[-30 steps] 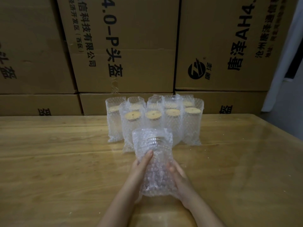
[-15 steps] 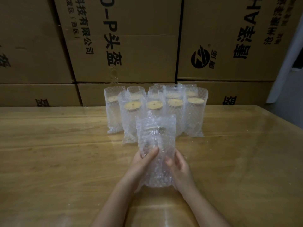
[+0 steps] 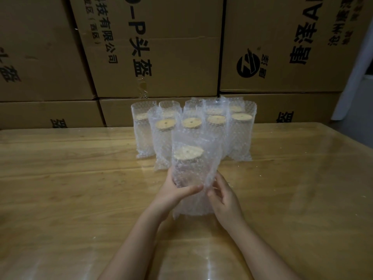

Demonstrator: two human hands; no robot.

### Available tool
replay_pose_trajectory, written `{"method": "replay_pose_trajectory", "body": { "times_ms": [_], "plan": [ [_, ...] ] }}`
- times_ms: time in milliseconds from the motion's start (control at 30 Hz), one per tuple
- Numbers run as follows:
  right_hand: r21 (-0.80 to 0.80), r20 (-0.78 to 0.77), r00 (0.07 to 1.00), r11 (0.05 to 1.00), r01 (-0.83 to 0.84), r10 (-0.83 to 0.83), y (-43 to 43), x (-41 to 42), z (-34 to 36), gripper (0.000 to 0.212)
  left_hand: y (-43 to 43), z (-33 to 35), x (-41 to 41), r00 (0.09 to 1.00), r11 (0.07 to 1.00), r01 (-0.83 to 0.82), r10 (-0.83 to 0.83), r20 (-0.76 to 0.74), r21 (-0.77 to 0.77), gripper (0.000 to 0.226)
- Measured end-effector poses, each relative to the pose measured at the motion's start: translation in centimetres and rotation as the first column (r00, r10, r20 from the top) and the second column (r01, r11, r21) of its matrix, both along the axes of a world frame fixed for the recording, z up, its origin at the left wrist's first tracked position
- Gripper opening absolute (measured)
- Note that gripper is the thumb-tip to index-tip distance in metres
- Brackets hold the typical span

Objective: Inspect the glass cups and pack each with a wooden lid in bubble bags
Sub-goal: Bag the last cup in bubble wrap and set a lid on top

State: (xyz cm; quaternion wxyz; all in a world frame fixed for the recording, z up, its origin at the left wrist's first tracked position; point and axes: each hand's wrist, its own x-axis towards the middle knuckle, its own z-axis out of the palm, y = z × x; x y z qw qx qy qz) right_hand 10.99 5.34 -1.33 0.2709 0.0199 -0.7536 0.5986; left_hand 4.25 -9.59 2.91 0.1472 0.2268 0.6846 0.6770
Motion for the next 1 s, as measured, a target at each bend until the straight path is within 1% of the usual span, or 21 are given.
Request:
{"method": "replay_pose_trajectory", "body": {
  "times_ms": [67,133,200,267,367,400,467,633,700,867,1000],
  "plan": [
    [-0.038,0.006,0.999,0.998,0.051,-0.050,0.3,-0.2,-0.4,0.036,-0.1,0.1,0.2,0.999,0.999,-0.042,0.041,-0.034,-0.034,0.107],
    [-0.123,0.014,0.996,0.988,0.088,-0.087,0.7,-0.6,-0.6,0.037,-0.6,0.3,0.1,0.991,0.992,-0.109,0.103,-0.088,-0.070,0.096],
    [-0.264,0.024,0.994,0.959,0.107,-0.105,1.0,-0.8,-0.5,0.038,-1.5,0.7,-0.2,0.971,0.970,-0.208,0.189,-0.147,-0.125,0.090],
    [-0.395,0.040,0.992,0.910,0.126,-0.120,1.3,-1.0,-0.2,0.032,-2.8,0.8,-1.0,0.954,0.952,-0.274,0.251,-0.165,-0.137,0.099],
    [-0.487,0.078,0.986,0.857,0.167,-0.148,1.8,-1.2,-0.1,0.025,-5.1,1.4,-2.3,0.929,0.926,-0.358,0.340,-0.147,-0.122,0.117],
    [-0.497,0.092,0.984,0.849,0.181,-0.155,1.9,-1.3,-0.1,0.025,-6.0,1.5,-2.8,0.918,0.916,-0.387,0.372,-0.136,-0.105,0.119],
    [-0.497,0.113,0.980,0.845,0.197,-0.162,1.9,-1.5,-0.2,0.023,-7.5,1.7,-4.0,0.894,0.893,-0.442,0.430,-0.128,-0.081,0.114],
    [-0.469,0.144,0.976,0.858,0.210,-0.161,1.8,-1.6,-0.4,0.017,-9.4,2.2,-7.4,0.856,0.852,-0.512,0.495,-0.147,-0.111,0.097],
    [-0.473,0.148,0.974,0.853,0.222,-0.171,1.8,-1.7,-0.4,0.019,-9.3,2.2,-8.6,0.852,0.846,-0.518,0.498,-0.162,-0.124,0.099],
    [-0.481,0.149,0.971,0.845,0.234,-0.184,1.9,-1.7,-0.4,0.020,-8.6,2.0,-11.1,0.841,0.832,-0.537,0.516,-0.164,-0.139,0.117],
    [-0.473,0.152,0.970,0.848,0.239,-0.189,1.9,-1.9,-0.5,0.019,-8.0,1.6,-12.7,0.834,0.835,-0.540,0.515,-0.200,-0.104,0.108]
  ]
}}
